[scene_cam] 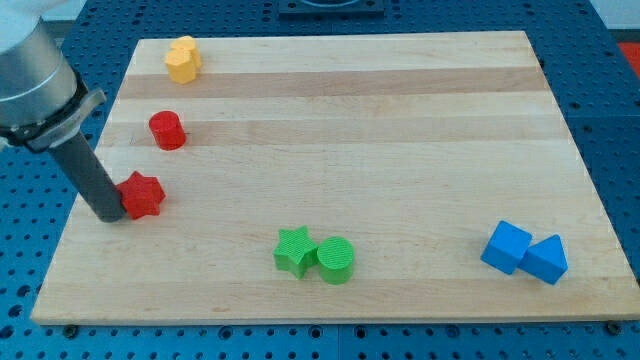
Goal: Push the red star to the bottom right of the red circle
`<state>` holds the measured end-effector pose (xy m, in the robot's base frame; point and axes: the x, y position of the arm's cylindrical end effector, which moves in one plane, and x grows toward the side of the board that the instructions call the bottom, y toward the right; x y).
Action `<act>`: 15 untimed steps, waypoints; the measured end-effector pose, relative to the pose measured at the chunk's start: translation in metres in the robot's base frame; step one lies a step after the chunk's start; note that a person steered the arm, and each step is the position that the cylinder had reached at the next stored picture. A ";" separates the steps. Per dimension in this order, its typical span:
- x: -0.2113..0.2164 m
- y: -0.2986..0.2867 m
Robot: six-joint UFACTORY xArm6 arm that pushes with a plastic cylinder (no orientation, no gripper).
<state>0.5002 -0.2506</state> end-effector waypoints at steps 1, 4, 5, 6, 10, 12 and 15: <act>0.000 -0.003; 0.000 0.003; 0.004 0.009; 0.010 0.023; -0.013 0.072; -0.054 0.078; -0.089 0.244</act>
